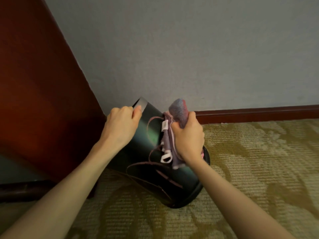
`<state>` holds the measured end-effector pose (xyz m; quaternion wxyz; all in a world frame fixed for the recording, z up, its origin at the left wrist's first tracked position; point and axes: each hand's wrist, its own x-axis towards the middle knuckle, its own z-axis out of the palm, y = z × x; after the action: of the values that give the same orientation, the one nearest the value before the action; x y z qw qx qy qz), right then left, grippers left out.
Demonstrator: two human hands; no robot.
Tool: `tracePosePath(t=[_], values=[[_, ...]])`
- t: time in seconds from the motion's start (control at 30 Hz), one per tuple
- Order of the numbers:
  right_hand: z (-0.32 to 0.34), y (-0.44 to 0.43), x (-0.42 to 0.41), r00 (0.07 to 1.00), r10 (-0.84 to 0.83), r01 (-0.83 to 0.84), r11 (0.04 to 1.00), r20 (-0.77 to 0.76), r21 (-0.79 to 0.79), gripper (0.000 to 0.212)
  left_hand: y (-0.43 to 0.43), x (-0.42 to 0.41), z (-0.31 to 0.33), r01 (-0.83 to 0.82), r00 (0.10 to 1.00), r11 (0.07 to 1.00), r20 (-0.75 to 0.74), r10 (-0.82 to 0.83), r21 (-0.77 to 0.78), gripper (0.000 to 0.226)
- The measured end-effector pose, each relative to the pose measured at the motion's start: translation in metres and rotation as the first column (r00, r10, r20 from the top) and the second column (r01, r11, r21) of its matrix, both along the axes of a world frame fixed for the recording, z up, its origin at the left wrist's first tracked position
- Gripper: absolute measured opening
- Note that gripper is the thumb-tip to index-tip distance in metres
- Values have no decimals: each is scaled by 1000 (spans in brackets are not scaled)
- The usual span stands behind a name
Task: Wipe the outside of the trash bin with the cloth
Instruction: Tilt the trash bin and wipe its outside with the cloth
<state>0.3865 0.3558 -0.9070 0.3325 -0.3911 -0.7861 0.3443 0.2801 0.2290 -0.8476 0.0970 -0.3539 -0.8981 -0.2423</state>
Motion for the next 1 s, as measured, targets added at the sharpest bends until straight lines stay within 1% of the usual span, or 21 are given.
tracePosePath(t=[0.1, 0.17, 0.2, 0.27, 0.37, 0.43, 0.5, 0.6, 0.67, 0.73, 0.8, 0.87, 1.0], values=[[5, 30, -12, 988, 10, 14, 988, 154, -157, 26, 0, 11, -2, 31, 998, 999, -48, -33, -36, 44], [5, 49, -18, 968, 65, 3, 962, 241, -271, 39, 2, 20, -5, 57, 991, 994, -112, -68, -97, 44], [4, 55, -20, 961, 89, -4, 951, 261, -310, 43, 3, 23, -5, 61, 991, 993, -113, -72, -97, 43], [2, 61, -22, 955, 100, -2, 943, 279, -332, 45, 6, 26, -2, 57, 996, 998, -69, -59, -35, 45], [1, 56, -21, 957, 43, 51, 949, 286, -311, 43, 8, 23, 0, 49, 998, 999, -39, -49, 9, 50], [2, 47, -18, 964, 4, 71, 960, 266, -270, 38, 6, 22, 0, 39, 999, 999, -22, -39, 24, 50], [5, 34, -11, 978, -33, 75, 978, 208, -195, 31, 3, 21, -2, 29, 999, 999, -17, -28, 19, 49], [8, 9, 4, 996, -79, 82, 994, 48, -68, 25, 6, 16, -2, 32, 999, 999, -13, -32, -6, 51], [6, -10, 13, 995, -82, 79, 996, -65, -40, 25, 11, 11, 0, 32, 999, 999, 24, -32, -21, 53], [3, -24, 21, 988, -83, 80, 996, -129, -28, 28, 16, 7, 2, 47, 995, 999, 87, -45, -23, 53], [2, -27, 23, 985, -81, 78, 997, -149, -26, 32, 18, 4, 2, 73, 987, 997, 143, -71, -12, 50], [4, -23, 21, 986, -71, 64, 997, -149, -51, 27, 19, 1, 3, 96, 978, 995, 185, -92, -13, 47], [10, -5, 12, 992, -40, 25, 992, -122, -121, 24, 22, 0, 6, 127, 981, 992, 148, -123, -16, 45]])
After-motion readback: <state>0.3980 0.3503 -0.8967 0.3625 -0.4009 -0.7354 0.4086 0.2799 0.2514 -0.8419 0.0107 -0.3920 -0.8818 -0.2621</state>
